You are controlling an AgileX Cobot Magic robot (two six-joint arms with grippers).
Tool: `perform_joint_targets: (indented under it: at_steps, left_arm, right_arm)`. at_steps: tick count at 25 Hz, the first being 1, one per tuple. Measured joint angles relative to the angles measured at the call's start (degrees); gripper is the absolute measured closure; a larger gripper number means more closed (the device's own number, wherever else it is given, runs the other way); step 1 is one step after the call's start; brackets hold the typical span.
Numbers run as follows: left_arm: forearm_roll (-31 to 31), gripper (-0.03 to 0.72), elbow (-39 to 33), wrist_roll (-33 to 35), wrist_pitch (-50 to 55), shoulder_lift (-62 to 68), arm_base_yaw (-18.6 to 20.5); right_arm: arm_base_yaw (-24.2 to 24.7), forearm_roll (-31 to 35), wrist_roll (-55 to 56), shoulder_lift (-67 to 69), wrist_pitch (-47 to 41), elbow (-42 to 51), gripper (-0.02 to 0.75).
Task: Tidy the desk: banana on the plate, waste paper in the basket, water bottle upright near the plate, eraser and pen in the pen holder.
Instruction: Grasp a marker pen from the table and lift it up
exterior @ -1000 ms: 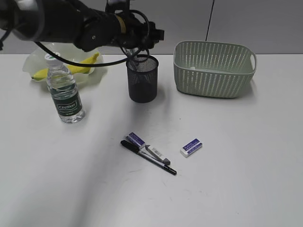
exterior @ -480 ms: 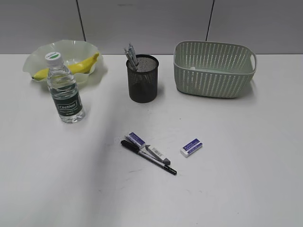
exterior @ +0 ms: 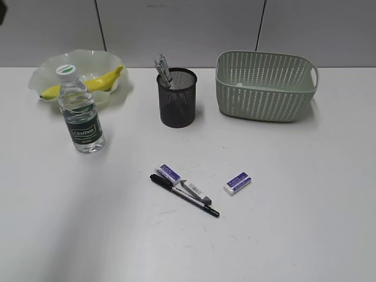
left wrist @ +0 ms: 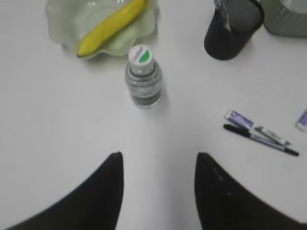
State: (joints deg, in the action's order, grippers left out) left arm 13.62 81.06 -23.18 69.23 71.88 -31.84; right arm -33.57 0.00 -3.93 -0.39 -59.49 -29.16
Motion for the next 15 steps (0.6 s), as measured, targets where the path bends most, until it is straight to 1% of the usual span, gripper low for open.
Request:
perform_joint_targets:
  at_steps: [3,6,10,12,15]
  left_arm:
    - [-1.7,0.361,-9.4,0.6,0.2,-9.7,0.0]
    - [-2.4,0.398,-19.7,1.1,0.4,-20.7,0.0]
    - [-2.6,0.407,-32.4,2.3,-0.1,-37.5,0.0]
    - [-2.7,0.408,-37.7,2.4,-0.8,-45.2,0.0]
    - [-3.2,0.420,-43.0,2.4,-2.0,-55.8,0.0]
  right_arm:
    - [0.0,0.0,0.0,0.0,0.0,0.0,0.311]
    - [0.0,0.0,0.0,0.0,0.0,0.0,0.311]
    - [0.0,0.0,0.0,0.0,0.0,0.0,0.311]
    - [0.0,-0.4,-0.4,0.2,0.0,0.0,0.311]
    - [0.0,-0.5,-2.4,3.5,1.5,-0.5,0.311]
